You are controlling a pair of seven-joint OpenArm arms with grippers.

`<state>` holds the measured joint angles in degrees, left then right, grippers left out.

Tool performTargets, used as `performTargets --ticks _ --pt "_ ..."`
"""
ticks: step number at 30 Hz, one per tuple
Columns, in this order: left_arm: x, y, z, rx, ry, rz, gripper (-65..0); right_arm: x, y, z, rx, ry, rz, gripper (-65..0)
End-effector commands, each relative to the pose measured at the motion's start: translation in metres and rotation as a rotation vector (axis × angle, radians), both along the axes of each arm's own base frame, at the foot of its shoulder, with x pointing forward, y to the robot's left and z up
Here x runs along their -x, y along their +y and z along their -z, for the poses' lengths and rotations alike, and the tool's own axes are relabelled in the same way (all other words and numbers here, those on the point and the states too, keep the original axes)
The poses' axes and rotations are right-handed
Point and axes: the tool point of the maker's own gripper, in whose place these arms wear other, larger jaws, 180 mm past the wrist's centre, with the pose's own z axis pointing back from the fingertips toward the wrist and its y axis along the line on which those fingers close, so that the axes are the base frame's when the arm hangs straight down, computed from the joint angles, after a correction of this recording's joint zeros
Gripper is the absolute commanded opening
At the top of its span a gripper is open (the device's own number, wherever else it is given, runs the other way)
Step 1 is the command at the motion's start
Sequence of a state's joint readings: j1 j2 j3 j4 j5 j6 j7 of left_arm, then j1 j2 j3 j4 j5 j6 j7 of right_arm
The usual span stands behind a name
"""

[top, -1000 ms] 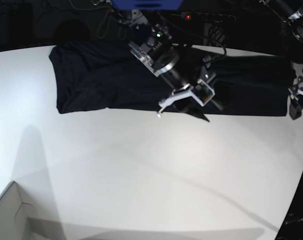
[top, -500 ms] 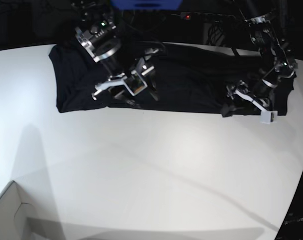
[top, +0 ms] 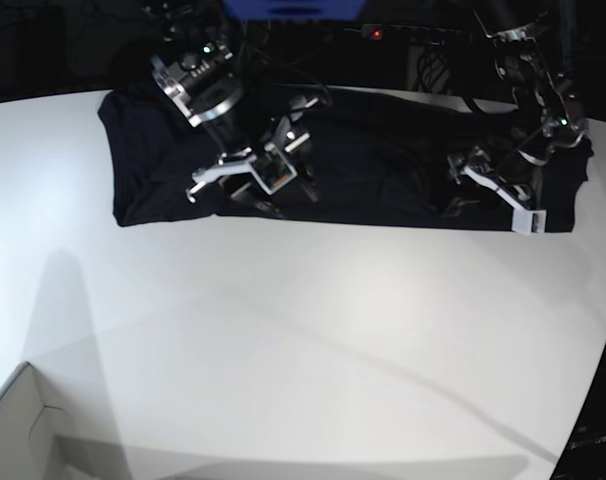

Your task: Layout the t-shirt on the table in an organized manner, then fold the t-shirt properly

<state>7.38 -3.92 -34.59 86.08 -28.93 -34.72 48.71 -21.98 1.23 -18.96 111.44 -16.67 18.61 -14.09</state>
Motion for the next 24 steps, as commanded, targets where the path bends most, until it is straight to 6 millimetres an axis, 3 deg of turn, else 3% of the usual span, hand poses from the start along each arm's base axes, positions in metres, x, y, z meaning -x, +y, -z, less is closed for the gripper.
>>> performTargets --ticks 1,9,16,21,24 --pt "-0.009 0.001 -0.014 0.0 -0.053 0.003 -15.9 -0.005 -0.006 -0.011 -0.021 -0.035 0.027 -38.1" --pt "-0.004 0.001 -0.009 0.001 -0.038 0.003 -15.9 -0.041 -0.06 -0.024 -0.054 -0.071 0.27 -38.0" --pt "0.0 -0.006 -0.005 0.022 -0.033 -0.002 -15.7 -0.057 -0.112 -0.021 0.015 -0.041 0.413 -38.0" --pt "0.003 -0.01 0.009 0.055 0.005 -0.01 -15.7 -0.06 -0.125 -0.022 0.026 -0.047 0.447 -38.0" --pt "0.001 -0.024 0.02 0.079 0.036 0.026 -15.8 -0.06 -0.126 -0.022 0.029 -0.048 0.447 -38.0"
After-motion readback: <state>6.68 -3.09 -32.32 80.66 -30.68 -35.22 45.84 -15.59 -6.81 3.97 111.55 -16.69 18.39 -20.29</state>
